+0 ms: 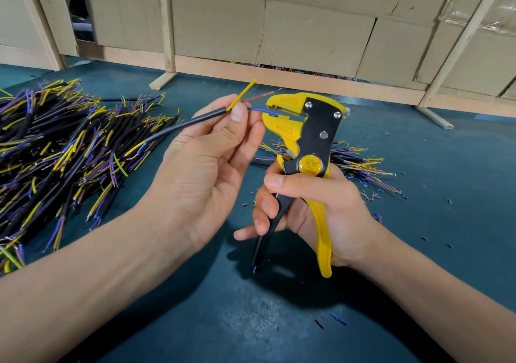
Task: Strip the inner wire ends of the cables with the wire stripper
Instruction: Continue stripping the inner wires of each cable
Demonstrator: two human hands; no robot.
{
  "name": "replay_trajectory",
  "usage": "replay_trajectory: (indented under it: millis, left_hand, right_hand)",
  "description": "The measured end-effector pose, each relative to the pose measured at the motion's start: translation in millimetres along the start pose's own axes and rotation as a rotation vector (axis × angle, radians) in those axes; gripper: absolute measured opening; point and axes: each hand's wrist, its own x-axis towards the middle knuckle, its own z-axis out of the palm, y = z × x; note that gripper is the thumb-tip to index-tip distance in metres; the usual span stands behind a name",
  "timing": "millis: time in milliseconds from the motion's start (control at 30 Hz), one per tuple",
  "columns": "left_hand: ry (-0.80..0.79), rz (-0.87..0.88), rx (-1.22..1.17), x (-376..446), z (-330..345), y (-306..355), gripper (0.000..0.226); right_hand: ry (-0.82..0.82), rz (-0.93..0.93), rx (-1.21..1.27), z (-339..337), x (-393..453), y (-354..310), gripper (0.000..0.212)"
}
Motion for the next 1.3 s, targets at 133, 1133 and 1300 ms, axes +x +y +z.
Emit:
replay_trajectory:
  millis: [133, 1133, 1300]
  left_hand:
    - [0.007, -0.001, 0.002, -1, 1, 0, 0.013]
    - [0.048, -0.023, 0.037, 4, -3, 1, 0.005]
    - [0.108, -0.029, 0.185, 10, -7, 7, 0.006]
  right_hand:
    - [0.019, -0.004, 0.013, 2, 1, 1, 0.014]
    - [0.123, 0.016, 0.090, 8, 7, 5, 0.013]
    - [0.245, -0.070, 0.164, 1, 9, 2, 0.011]
